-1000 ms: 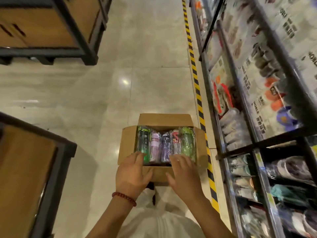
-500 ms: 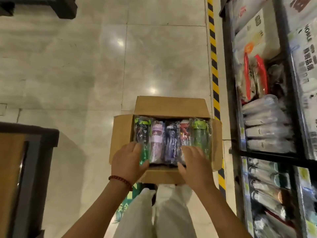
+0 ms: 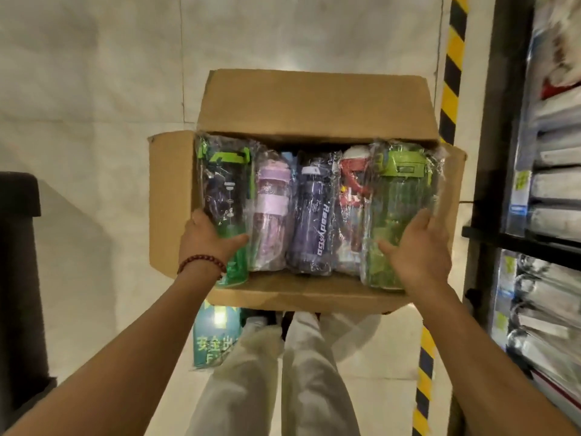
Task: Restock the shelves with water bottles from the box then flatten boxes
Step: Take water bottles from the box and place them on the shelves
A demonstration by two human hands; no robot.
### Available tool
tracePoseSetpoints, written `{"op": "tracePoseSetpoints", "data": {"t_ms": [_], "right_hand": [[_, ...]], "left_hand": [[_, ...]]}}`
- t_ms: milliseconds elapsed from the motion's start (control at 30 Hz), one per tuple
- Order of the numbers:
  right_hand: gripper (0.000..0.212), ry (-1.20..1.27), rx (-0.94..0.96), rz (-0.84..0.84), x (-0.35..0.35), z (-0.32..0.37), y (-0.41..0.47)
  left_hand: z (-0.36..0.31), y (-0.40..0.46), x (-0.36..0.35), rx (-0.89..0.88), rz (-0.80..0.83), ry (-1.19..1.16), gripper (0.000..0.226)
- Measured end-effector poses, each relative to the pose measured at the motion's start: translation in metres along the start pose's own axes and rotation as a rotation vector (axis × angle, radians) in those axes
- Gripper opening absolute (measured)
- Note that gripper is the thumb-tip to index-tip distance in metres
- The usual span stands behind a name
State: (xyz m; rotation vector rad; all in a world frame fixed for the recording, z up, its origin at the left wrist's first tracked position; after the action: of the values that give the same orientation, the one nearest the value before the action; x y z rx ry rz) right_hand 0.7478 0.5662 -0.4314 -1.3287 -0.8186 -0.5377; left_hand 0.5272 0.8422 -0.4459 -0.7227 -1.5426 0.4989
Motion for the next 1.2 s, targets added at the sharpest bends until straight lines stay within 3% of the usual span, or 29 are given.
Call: {"op": "tracePoseSetpoints", "data": {"t_ms": [133, 267, 467, 600, 867, 1200], "right_hand": [[0.113, 0.180, -0.052, 0.035, -0.027, -0.012, 0.019], [0.127, 0.302, -0.139, -0.055, -0.039, -0.017, 0.038], [0.105, 0.345, -0.187, -0.184, -0.045, -0.017, 0.041], [0.094, 0.366, -0.178, -0.172, -0.033, -0.018, 0.044], [0.088, 0.523, -0.056, -0.192, 0.029, 0.024, -0.020], [0.107, 0.645, 0.077, -0.271, 0.165, 0.083, -0.149]], "left_hand": [[0.007, 0.018, -0.016, 0.095, -0.024, -0.111, 0.091], [0.011, 0.027, -0.025, 0.184, -0.072, -0.300, 0.084], [0.018, 0.024, -0.033, 0.202, -0.097, -0.360, 0.087], [0.014, 0.023, -0.023, 0.208, -0.073, -0.361, 0.089], [-0.021, -0.039, 0.028, 0.009, -0.073, -0.376, 0.074], [-0.104, -0.168, 0.174, -0.268, -0.097, -0.478, 0.075]]}}
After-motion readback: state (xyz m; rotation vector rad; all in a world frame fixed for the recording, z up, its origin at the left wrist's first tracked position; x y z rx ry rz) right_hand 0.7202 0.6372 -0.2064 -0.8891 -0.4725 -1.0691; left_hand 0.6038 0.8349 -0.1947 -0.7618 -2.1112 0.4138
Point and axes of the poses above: each hand's wrist, its own y-axis towards the middle knuckle, its own x-axis out of the back of the hand, z = x × y, the point moved 7 cm from there along y, towards the middle knuckle, and after that the axes turned 3 degrees about x, right-handed, at the moved point
